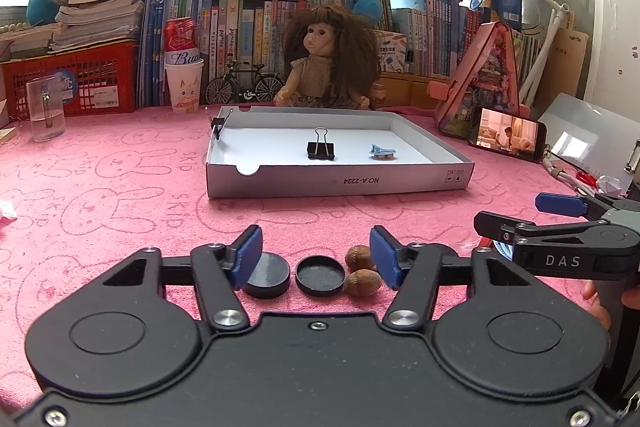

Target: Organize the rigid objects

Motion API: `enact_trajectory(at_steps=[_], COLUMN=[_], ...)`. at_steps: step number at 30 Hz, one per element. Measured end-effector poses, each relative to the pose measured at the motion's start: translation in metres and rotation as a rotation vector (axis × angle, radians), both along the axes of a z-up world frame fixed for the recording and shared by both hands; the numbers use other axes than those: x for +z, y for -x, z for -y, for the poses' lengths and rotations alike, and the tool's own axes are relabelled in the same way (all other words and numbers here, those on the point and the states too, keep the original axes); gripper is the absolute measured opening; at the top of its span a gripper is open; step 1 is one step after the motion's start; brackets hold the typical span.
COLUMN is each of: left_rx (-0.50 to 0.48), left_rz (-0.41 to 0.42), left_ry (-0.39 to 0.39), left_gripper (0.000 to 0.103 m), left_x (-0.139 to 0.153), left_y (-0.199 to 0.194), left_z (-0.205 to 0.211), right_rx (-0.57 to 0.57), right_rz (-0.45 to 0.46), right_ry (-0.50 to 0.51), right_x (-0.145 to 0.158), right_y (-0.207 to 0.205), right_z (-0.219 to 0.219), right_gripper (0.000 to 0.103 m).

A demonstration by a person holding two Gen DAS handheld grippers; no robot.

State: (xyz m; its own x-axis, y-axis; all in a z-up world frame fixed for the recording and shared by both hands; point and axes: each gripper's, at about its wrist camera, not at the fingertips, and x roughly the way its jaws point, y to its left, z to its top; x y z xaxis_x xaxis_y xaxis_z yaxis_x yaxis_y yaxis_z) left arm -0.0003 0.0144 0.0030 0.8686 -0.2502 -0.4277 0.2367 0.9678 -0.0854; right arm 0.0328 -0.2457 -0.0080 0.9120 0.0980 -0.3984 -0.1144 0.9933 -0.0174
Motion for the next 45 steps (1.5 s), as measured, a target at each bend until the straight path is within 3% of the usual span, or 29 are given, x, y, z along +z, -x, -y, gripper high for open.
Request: enact_trajectory(at_steps=[3,8,19,22,31,36,40,45], left_rx=[0.028,0.066,0.066,0.067,0.083,0.088,0.091,0.090], left_rz=[0.003,-0.013,-0.032,-0.036,-0.055,-0.056,-0.058,-0.058], left_ry=[-0.017,-0.060,-0.073,-0.074,-0.078,-0.076,-0.078,-0.079], left_gripper=[0.042,0.034,0.034,0.034,0.034,0.034,0.034,0.034], left_x=[0.000,-0.005,-0.012,-0.013,-0.016,-0.018,-0.019,-0.019], left_y=[0.006,0.012,0.007,0.008,0.002,0.001,0.000,0.000], left_z=[-0.007,-0.019,-0.015,-0.014,-0.015,-0.016,-0.016,-0.016], right_rx=[-0.032,-0.048,0.048,0.054,0.038,-0.022,-0.065,-0.136], right_rz=[0.028,0.032,-0.030,-0.065,-0.069,-0.077,-0.083,-0.095], right_ry=[0.019,0.019,0.046,0.062,0.065,0.069,0.067,0.063], right_x=[-0.001,-0.001,-0.009,-0.012,-0.011,-0.009,-0.009,-0.008], right_y=[0.009,0.022,0.031,0.029,0.026,0.022,0.019,0.012], right_z=[0.005,0.017,0.001,-0.002,0.004,0.016,0.025,0.032], right_gripper=[0.089,0.058,0.050,0.019,0.017,0.025,0.040,0.040])
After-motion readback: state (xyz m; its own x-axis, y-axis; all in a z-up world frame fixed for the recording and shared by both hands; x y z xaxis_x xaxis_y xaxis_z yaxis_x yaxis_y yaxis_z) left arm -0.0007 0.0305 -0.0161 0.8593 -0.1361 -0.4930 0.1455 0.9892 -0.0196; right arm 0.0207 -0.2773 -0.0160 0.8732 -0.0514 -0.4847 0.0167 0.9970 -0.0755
